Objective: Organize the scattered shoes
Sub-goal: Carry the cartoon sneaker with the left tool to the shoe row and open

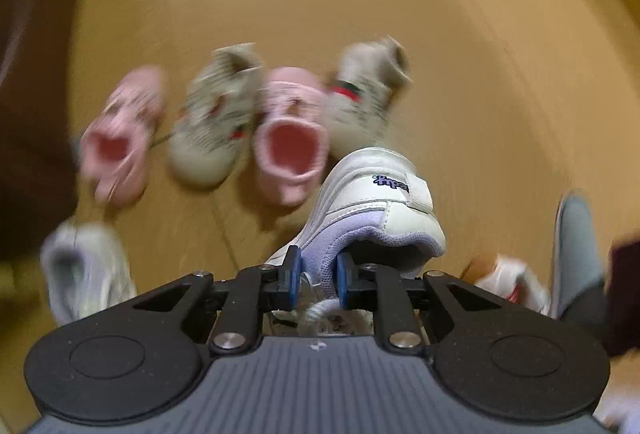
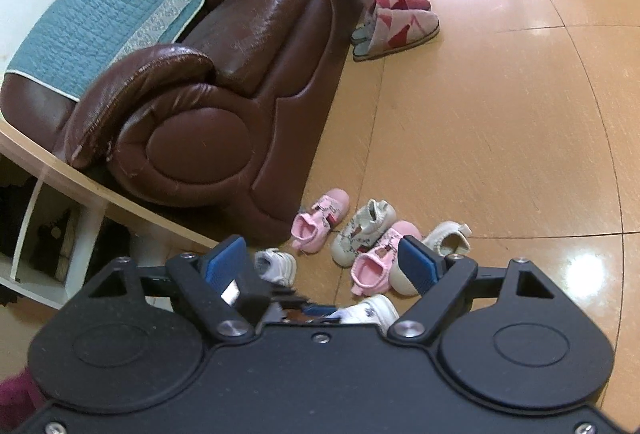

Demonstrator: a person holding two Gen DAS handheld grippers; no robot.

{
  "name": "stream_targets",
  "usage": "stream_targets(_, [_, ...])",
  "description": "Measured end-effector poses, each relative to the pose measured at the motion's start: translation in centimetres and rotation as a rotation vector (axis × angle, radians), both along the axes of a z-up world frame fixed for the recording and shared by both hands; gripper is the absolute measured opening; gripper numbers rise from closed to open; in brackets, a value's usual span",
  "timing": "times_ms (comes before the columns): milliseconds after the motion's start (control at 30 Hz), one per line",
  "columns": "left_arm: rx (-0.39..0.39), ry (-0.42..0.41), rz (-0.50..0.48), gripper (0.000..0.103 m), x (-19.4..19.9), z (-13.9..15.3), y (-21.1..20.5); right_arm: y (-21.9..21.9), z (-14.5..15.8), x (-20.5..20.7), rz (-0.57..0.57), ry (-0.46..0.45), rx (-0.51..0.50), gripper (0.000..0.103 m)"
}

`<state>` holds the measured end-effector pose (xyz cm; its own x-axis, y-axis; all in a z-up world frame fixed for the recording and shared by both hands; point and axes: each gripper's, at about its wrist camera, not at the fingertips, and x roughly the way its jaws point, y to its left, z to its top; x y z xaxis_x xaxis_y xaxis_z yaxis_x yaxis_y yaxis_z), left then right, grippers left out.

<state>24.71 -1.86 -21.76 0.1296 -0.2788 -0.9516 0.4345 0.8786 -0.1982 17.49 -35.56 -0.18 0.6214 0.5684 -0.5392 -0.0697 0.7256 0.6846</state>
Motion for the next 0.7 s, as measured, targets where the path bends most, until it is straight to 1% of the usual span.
stream_targets(67, [-0.028,0.006,0.094,0.017,-0.5,0.2,1.8,0.2,0.4,-0.1,0.003,-0.008,0.018,0.085])
stream_targets(167, [-0.049,0.013,0.211,0.017,-1.0,0.0,4.2,0.7,1.0,-0.4,0.019,-0.025,0.020,0.086])
stream_targets(233, [-0.058,0.020,0.268,0.017,-0.8,-0.6,5.7,0.8,0.8,-0.4,0.022,-0.021,0.019,0.086])
stream_targets(367, [-0.064,0.049,0.345,0.017,0.0,-1.6,7.9,0.8,0.2,-0.2,0.016,0.001,0.011,0.086])
stream_targets(467, [-0.042,0.054,0.371,0.016,0.9,-2.3,8.8,1.0,0.0,0.0,0.020,0.008,0.009,0.086])
stream_targets(600, [-0.007,0.019,0.417,0.013,2.3,-3.0,9.6,1.3,-0.2,0.2,0.026,0.017,0.006,0.086])
stream_targets(700, [0.051,-0.022,0.440,0.015,2.9,-3.0,9.6,1.7,-0.3,0.4,0.039,0.021,0.000,0.086])
